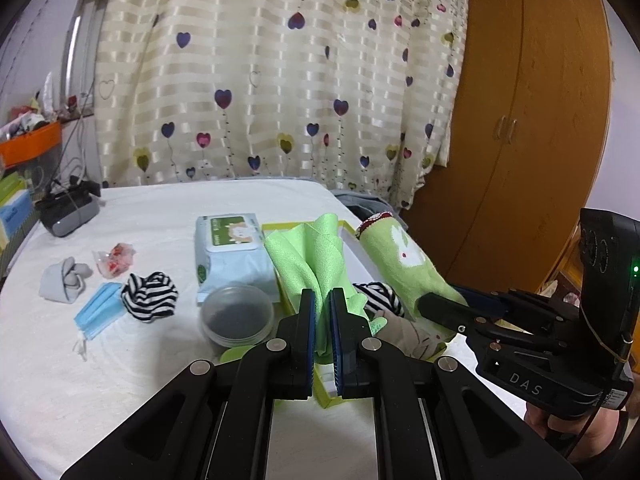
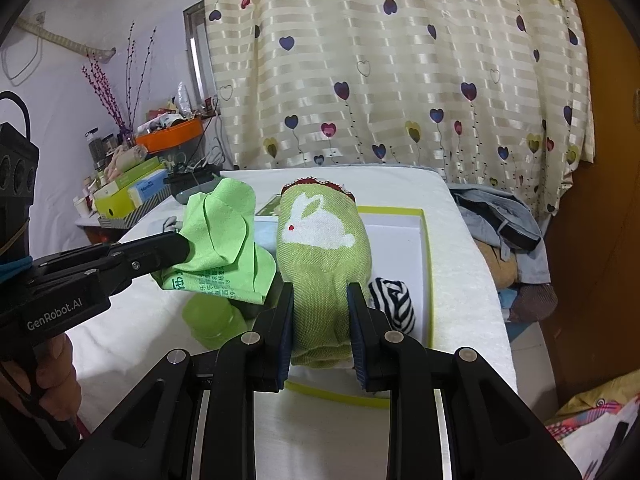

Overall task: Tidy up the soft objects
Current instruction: 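Carry the green cloth and rabbit sock over the box with both tools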

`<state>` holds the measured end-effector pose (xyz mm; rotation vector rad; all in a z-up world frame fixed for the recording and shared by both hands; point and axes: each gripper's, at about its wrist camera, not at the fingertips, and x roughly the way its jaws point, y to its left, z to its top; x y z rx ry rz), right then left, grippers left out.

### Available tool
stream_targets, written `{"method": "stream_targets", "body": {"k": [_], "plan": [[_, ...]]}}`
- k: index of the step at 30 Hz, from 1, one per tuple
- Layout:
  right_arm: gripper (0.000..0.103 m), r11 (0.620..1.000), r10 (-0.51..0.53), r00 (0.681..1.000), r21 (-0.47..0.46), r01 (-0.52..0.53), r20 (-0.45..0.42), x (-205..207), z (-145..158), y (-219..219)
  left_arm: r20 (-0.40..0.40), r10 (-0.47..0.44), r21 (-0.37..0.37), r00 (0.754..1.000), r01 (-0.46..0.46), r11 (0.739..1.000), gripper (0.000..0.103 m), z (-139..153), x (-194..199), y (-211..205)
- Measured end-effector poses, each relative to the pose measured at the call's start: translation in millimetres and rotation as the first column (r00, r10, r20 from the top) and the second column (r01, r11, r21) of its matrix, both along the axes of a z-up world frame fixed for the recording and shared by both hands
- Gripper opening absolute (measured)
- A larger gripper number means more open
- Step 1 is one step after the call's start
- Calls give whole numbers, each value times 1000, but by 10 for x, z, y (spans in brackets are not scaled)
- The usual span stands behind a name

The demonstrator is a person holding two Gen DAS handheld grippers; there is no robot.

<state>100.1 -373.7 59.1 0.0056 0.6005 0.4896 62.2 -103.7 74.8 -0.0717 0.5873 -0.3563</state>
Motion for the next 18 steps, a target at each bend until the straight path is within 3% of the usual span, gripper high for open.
{"method": "stream_targets", "body": {"k": [18], "plan": [[26, 998, -55, 998, 10, 56, -37, 256, -117, -279, -36, -25, 5, 999, 25, 1000, 7, -107, 270, -207]]}}
